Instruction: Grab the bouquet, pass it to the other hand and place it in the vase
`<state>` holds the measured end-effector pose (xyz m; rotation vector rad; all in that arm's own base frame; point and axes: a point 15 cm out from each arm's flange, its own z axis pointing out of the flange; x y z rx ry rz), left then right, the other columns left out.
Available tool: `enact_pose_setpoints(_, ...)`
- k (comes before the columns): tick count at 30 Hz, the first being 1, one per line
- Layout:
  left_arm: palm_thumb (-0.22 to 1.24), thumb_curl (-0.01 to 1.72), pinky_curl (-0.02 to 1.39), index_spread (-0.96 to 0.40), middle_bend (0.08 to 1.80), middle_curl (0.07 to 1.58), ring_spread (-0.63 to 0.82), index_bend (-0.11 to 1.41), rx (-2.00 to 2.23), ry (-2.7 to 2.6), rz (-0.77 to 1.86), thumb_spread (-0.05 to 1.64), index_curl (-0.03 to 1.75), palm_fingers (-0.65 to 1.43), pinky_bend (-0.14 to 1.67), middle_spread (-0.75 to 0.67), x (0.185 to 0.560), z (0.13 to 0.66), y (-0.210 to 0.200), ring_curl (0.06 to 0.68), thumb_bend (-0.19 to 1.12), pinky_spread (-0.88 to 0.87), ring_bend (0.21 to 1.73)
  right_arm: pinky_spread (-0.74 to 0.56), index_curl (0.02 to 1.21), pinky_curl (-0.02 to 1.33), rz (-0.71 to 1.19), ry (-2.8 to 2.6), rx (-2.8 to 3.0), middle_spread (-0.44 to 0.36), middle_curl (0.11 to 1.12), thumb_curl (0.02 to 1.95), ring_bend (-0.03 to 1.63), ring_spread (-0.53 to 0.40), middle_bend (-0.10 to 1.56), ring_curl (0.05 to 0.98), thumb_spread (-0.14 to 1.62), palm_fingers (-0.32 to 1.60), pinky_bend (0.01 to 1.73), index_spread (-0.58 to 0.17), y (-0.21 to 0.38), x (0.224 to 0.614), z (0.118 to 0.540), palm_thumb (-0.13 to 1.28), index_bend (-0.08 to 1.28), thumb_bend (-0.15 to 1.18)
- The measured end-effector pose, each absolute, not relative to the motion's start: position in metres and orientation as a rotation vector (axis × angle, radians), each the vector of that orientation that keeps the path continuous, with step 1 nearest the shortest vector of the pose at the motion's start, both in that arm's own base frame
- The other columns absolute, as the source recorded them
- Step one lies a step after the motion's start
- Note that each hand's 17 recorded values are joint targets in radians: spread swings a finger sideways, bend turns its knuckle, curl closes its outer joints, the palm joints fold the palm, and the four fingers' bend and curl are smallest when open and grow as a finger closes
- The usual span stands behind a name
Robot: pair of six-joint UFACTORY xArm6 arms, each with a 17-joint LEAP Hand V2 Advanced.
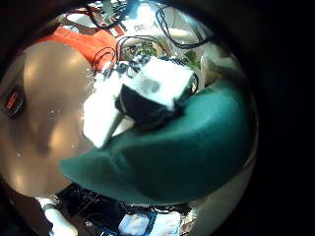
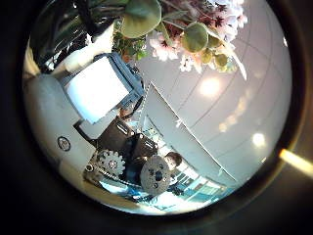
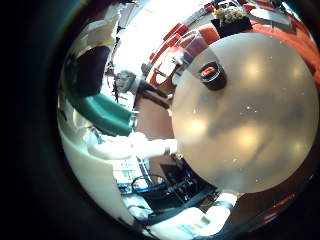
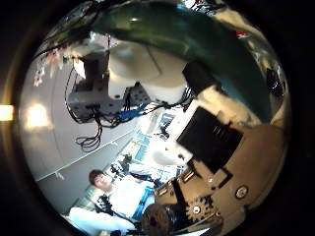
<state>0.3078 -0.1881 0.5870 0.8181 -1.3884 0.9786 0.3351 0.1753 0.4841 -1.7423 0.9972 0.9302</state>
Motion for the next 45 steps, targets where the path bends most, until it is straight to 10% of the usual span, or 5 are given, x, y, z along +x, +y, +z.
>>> enact_pose_setpoints(10, 1.07, 0.71, 0.86, -0.60, 1.05, 1.07, -0.41, 0.88, 0.779, -1.489, 1.096, 0.99, 0.64, 1.02, 1.29, -0.54, 0.307, 0.614, -0.181, 0.580, 0.14, -0.53, 1.50, -0.28, 0.99, 0.98, 0.908, 1.112, -1.638, -0.148, 0.74, 1.13, 1.29, -0.209, 1.15, 0.699, 0.99, 0.93, 1.10, -0.332, 0.148, 0.353, 0.463, 0.84, 0.76, -0.04)
enact_pose_setpoints(16, 1.07, 0.77, 0.93, -0.64, 1.10, 1.09, -0.40, 0.90, 0.805, -1.557, 1.225, 1.03, 0.77, 0.97, 1.29, -0.55, 0.313, 0.638, -0.169, 0.594, 0.14, -0.55, 1.55, -0.39, 0.88, 0.89, 0.952, 1.145, -1.597, -0.148, 0.68, 0.96, 1.21, -0.220, 0.92, 0.645, 1.00, 0.43, 1.08, -0.354, 0.146, 0.349, 0.447, 0.78, 0.39, -0.03)
enact_pose_setpoints(20, 1.07, 0.81, 0.97, -0.66, 1.13, 1.10, -0.39, 0.89, 0.839, -1.585, 1.295, 1.05, 0.85, 0.95, 1.29, -0.56, 0.317, 0.651, -0.162, 0.598, 0.14, -0.56, 1.58, -0.19, 0.77, 0.85, 0.963, 1.156, -1.591, -0.092, 0.59, 0.86, 1.04, -0.143, 0.71, 0.563, 1.00, 0.09, 0.93, -0.362, 0.145, 0.350, 0.446, 0.77, 0.34, -0.03)
enact_pose_setpoints(29, 1.07, 0.89, 1.04, -0.70, 1.17, 1.10, -0.39, 0.85, 0.898, -1.614, 1.424, 1.08, 1.01, 0.92, 1.29, -0.56, 0.323, 0.674, -0.137, 0.598, 0.14, -0.58, 1.61, 0.26, 0.59, 0.69, 0.971, 1.161, -1.584, 0.013, 0.45, 0.73, 0.78, 0.048, 0.51, 0.410, 1.00, -0.01, 0.73, -0.321, 0.146, 0.350, 0.445, 0.76, 0.26, -0.02)
enact_pose_setpoints(45, 1.06, 0.99, 1.14, -0.74, 1.20, 1.09, -0.38, 0.77, 1.026, -1.540, 1.651, 1.12, 1.21, 0.92, 1.25, -0.55, 0.353, 0.672, -0.109, 0.589, 0.14, -0.59, 1.63, 0.45, 0.39, 0.50, 0.949, 1.206, -1.560, 0.143, 0.35, 0.62, 0.58, 0.188, 0.27, 0.297, 1.00, -0.02, 0.60, -0.279, 0.143, 0.360, 0.442, 0.74, 0.15, -0.03)
